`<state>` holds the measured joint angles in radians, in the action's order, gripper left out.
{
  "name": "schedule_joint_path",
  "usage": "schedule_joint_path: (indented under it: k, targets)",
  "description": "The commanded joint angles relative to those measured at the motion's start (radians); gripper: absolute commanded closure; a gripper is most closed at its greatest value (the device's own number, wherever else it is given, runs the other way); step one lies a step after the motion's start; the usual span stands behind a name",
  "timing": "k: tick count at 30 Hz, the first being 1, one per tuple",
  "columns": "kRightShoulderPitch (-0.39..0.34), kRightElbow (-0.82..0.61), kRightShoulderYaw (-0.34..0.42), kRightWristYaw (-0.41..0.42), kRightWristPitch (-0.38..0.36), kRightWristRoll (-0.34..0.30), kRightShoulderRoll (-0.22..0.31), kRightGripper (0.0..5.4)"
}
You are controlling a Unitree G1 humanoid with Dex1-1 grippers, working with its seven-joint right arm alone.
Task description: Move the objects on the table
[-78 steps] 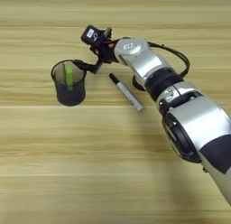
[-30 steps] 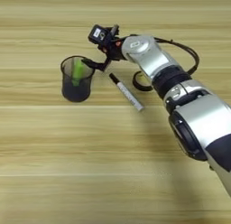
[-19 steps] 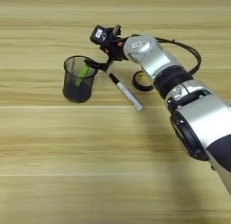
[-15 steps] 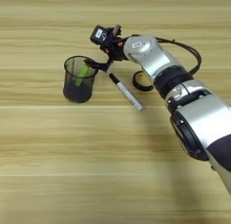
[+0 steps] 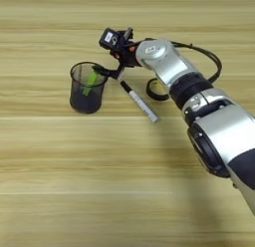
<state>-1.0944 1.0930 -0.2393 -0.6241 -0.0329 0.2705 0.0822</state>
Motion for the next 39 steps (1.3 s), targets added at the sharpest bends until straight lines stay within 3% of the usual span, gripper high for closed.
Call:
schedule_joint_path:
  k: [1, 12, 22, 26, 31, 35, 39]
  targets:
    - [-0.067, -0.092, 0.01, 0.001, -0.019, -0.017, 0.012, 0.02]
    - [-0.035, -0.188, 0.006, -0.028, 0.005, -0.017, 0.02, 0.02]
    - [0.063, -0.478, 0.035, -0.079, 0.093, -0.057, 0.056, 0.02]
    - [0.171, -0.721, 0.08, -0.09, 0.163, -0.099, 0.103, 0.02]
    - [0.425, -1.065, 0.179, -0.021, 0.173, -0.114, 0.167, 0.02]
    - [0.613, -1.251, 0.267, 0.03, 0.203, -0.155, 0.15, 0.02]
    - [0.735, -1.296, 0.354, 0.121, 0.166, -0.191, 0.12, 0.02]
